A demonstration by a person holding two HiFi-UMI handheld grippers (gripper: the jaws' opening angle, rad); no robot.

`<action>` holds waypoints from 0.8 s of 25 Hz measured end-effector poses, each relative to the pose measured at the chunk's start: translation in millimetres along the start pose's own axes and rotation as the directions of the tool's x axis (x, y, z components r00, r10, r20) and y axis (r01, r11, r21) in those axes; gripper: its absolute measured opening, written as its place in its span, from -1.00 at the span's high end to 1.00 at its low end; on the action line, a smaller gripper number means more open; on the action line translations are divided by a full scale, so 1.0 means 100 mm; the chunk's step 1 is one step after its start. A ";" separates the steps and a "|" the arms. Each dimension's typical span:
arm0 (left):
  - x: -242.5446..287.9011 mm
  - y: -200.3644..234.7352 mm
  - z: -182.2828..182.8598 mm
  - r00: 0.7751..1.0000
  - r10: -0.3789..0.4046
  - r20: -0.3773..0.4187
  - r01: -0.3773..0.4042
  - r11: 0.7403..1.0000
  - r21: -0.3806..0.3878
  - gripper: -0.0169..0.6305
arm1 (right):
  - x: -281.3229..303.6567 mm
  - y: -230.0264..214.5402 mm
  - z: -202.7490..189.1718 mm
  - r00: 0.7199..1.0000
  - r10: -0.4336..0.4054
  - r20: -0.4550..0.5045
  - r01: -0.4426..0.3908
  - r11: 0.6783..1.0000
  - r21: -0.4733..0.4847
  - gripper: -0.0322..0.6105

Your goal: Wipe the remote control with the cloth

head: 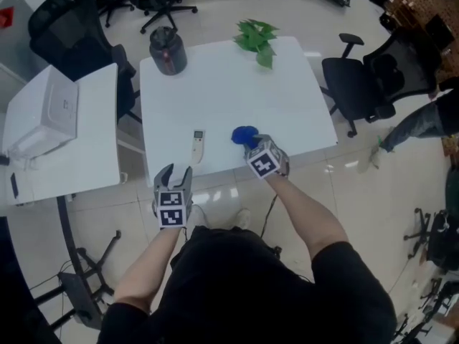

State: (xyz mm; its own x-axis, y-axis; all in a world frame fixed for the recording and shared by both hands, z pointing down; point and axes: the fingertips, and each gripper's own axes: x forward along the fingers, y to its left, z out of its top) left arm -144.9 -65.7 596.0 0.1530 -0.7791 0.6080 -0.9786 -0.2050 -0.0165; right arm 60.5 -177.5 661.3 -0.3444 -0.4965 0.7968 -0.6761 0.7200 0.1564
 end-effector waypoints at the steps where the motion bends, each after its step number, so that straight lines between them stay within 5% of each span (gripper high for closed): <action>1: -0.05 0.00 0.03 1.000 -0.004 0.008 0.004 1.000 0.002 0.27 | 0.07 -0.02 0.00 1.000 -0.012 -0.021 0.012 1.000 -0.020 0.60; 6: -0.23 0.03 0.20 0.999 -0.007 0.053 0.006 0.999 0.032 0.27 | 0.32 -0.10 -0.11 0.995 -0.045 -0.086 0.043 0.999 -0.023 0.56; 13: -0.22 -0.01 0.29 0.996 -0.037 0.078 0.032 0.998 0.062 0.27 | 0.23 -0.09 -0.10 0.997 -0.062 -0.046 0.062 0.998 -0.006 0.41; 20: -0.34 -0.27 0.64 0.977 -0.132 0.165 0.121 0.990 0.076 0.27 | -0.71 0.11 0.35 0.977 -0.042 0.207 0.027 0.997 0.073 0.38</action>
State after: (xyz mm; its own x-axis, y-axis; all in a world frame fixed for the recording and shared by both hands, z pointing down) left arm -114.5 -71.7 524.9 0.3015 -0.8320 0.4658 -0.9396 -0.3423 -0.0032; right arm 54.1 -151.3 585.9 -0.4434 -0.6157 0.6514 -0.7308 0.6691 0.1351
